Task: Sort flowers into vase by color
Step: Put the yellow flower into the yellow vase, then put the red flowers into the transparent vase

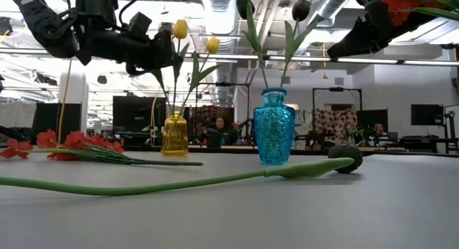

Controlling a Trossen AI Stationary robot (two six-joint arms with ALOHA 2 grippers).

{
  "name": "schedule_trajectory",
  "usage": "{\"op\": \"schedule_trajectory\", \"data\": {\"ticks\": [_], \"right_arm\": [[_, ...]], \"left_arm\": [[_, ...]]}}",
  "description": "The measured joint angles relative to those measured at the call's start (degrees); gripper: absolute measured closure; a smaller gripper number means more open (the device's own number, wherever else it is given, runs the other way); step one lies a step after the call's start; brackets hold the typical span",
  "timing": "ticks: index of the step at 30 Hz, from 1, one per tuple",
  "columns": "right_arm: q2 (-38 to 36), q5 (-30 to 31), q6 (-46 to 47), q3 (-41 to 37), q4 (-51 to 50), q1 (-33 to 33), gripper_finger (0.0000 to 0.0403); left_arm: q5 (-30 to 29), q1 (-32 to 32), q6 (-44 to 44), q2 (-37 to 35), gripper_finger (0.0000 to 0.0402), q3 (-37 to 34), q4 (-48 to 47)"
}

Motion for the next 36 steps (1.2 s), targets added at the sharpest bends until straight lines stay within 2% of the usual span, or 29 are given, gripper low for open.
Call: {"op": "schedule_trajectory", "data": {"ticks": [6,11,18,26,31,36], "right_arm": [[0.0,0.0,0.0,0.0,0.0,0.0,0.0237],[0.0,0.0,0.0,0.0,0.0,0.0,0.0237],[0.0,0.0,0.0,0.0,0.0,0.0,0.0237],[0.0,0.0,0.0,0.0,0.0,0.0,0.0237],[0.0,0.0,0.0,0.0,0.0,0.0,0.0237],[0.0,0.0,0.0,0.0,0.0,0.0,0.0237]], "left_arm": [[8.9,0.0,-3.0,0.0,0.0274,0.0,0.1],[14.4,0.0,-0.6,0.0,0.0273,0.0,0.2],[13.1,0.0,4.3,-0.2,0.0273,0.0,0.3],[9.5,-0.9,4.1,-2.7,0.0268,0.1,-2.3],[9.1,-3.2,4.0,-8.1,0.0248,0.1,-9.7],[9.1,-6.6,4.0,-15.7,0.0239,0.1,-23.5]]}}
